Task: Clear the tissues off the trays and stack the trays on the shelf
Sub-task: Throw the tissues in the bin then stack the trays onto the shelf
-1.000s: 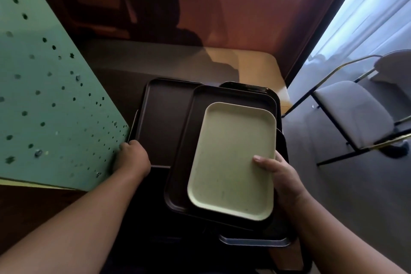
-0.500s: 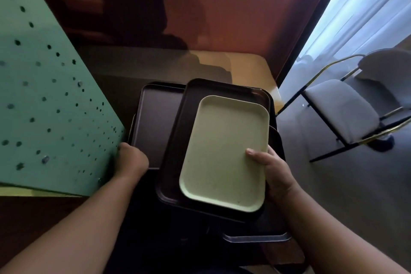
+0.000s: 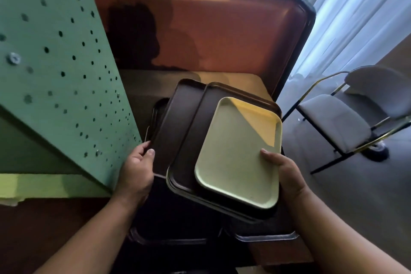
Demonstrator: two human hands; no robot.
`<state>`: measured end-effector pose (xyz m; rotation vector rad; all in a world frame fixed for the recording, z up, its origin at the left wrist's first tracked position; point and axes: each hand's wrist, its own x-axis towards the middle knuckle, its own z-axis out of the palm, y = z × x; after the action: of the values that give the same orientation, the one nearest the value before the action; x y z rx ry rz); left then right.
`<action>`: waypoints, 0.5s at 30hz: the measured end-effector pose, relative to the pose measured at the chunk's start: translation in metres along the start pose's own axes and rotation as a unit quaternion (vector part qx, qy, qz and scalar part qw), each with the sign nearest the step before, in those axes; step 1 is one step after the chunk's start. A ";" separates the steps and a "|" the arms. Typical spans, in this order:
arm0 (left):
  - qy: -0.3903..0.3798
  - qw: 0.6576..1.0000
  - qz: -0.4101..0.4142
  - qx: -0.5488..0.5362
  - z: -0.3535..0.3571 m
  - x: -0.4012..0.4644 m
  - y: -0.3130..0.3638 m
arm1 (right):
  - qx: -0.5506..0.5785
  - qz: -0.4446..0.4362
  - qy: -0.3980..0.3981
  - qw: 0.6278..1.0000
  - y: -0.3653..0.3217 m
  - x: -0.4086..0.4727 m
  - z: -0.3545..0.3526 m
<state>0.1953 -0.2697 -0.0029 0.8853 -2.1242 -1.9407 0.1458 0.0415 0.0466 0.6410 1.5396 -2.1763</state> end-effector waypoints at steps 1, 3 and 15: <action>-0.017 0.999 -0.005 -0.030 -0.003 -0.003 0.002 | 0.003 0.009 -0.010 1.000 -0.002 -0.006 -0.002; -0.050 0.996 -0.015 -0.073 -0.004 -0.006 0.006 | 0.016 0.015 -0.033 0.999 -0.008 -0.019 -0.004; -0.237 0.965 0.016 -0.107 0.012 -0.084 0.083 | 0.041 0.004 -0.088 0.995 -0.027 -0.041 -0.007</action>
<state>0.2310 -0.2175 0.0977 0.3682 -2.0662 -2.5026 0.1653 0.0589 0.0889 0.4667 1.3612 -2.2338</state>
